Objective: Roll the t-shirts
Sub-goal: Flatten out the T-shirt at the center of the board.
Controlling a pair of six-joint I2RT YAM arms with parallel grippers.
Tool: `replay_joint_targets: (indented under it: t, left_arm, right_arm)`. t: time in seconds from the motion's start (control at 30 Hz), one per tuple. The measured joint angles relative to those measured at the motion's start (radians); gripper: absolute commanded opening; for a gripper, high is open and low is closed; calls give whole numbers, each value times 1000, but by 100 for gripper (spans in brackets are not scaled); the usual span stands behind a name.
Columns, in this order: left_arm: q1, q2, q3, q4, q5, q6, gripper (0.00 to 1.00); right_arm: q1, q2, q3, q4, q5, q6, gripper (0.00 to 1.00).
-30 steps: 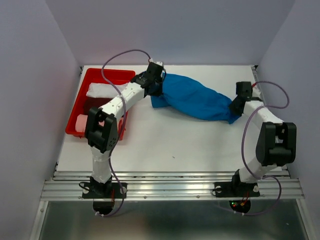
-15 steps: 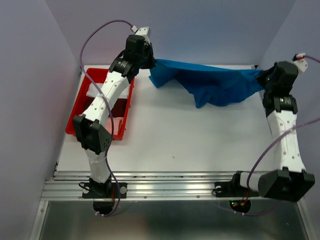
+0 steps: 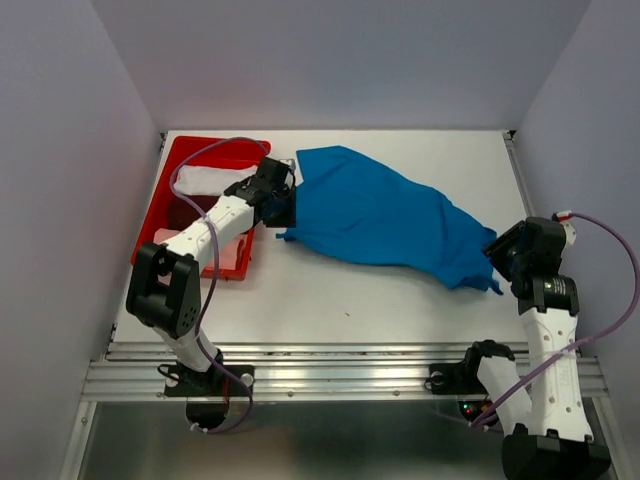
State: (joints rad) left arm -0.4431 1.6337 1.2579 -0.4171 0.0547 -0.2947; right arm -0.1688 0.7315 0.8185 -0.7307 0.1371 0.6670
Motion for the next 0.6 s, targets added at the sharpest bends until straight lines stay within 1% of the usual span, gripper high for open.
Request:
replay_joint_targets:
  t: [0.13,0.37,0.6]
  left_arm:
    - [0,10,13,-16,-10,3,51]
    - [1,11,128,-28,-90,0,51]
    - [43,16,130,-46,-122,-19,50]
  right_arm:
    - [0,23,-1,-24,-6,3,51]
    - [0,108,-1,-15,-44,1,52]
    - [0,142,-10,29,-89,-2,52]
